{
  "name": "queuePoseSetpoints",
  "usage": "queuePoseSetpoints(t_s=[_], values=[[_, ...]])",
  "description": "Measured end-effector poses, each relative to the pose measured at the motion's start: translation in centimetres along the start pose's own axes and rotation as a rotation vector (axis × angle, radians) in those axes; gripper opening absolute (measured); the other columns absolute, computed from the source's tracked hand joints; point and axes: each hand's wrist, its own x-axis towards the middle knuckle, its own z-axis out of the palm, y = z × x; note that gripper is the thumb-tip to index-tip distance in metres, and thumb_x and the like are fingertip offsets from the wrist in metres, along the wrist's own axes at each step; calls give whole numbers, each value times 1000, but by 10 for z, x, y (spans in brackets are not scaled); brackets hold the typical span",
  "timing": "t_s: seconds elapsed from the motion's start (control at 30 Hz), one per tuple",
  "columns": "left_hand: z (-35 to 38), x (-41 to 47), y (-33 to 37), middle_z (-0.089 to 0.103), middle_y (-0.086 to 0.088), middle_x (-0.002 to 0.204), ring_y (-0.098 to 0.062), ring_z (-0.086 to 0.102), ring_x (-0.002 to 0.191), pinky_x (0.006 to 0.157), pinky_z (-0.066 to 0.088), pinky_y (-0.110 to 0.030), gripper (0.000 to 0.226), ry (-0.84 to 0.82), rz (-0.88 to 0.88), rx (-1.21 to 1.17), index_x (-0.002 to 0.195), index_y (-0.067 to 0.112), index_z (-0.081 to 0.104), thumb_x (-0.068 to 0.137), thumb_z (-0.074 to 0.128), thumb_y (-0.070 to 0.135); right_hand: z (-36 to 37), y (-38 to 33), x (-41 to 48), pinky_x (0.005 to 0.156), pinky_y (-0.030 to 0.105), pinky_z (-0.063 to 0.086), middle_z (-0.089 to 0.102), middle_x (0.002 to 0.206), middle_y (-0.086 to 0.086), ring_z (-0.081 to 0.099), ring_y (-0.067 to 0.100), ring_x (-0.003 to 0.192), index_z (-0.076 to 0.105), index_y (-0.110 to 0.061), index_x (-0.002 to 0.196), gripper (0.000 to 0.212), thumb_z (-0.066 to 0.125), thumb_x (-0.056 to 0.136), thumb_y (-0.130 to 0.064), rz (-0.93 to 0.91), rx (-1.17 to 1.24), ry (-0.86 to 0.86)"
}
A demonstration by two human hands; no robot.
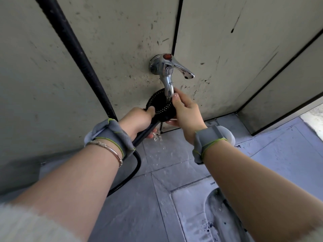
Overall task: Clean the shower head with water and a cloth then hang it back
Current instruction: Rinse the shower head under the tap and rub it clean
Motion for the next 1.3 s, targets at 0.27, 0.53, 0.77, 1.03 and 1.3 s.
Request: queuePoseSetpoints(t_s=[0.27, 0.53, 0.77, 1.03, 1.3], values=[[7, -1, 0, 55, -10, 75, -23, 53, 57, 45, 43, -17, 17, 8, 170, 48, 87, 19, 56, 95, 42, 15, 0, -1, 5, 67, 40, 56, 56, 113, 0, 64, 24, 84, 31, -36, 135, 37, 35, 98, -32, 198, 246, -12], [5, 1, -6, 64, -21, 88, -39, 65, 85, 81, 53, -44, 20, 56, 182, 247, 95, 5, 58, 90, 54, 24, -23, 4, 4, 78, 51, 52, 55, 122, 9, 61, 35, 98, 50, -26, 126, 32, 36, 97, -20, 336, 462, -94], [11, -2, -4, 57, -14, 85, -37, 59, 85, 66, 42, -34, 32, 212, 427, 547, 100, 15, 47, 77, 68, 20, -5, 0, 10, 87, 64, 47, 59, 101, 14, 64, 40, 89, 51, -13, 110, 52, 58, 81, -55, 388, 353, -7], [6, 4, -2, 65, -19, 80, -20, 59, 56, 64, 52, -23, 32, -5, 259, 250, 96, -1, 61, 84, 62, 29, -11, -2, 10, 90, 46, 51, 66, 99, 16, 65, 29, 88, 55, -7, 106, 38, 43, 92, -40, 295, 645, -47], [8, 3, 3, 56, -8, 65, -21, 52, 67, 66, 41, -29, 20, 146, 362, 264, 87, 6, 65, 80, 66, 25, -6, -1, 19, 59, 37, 57, 64, 111, 16, 67, 28, 81, 52, -11, 118, 33, 46, 93, -33, 306, 568, 192]])
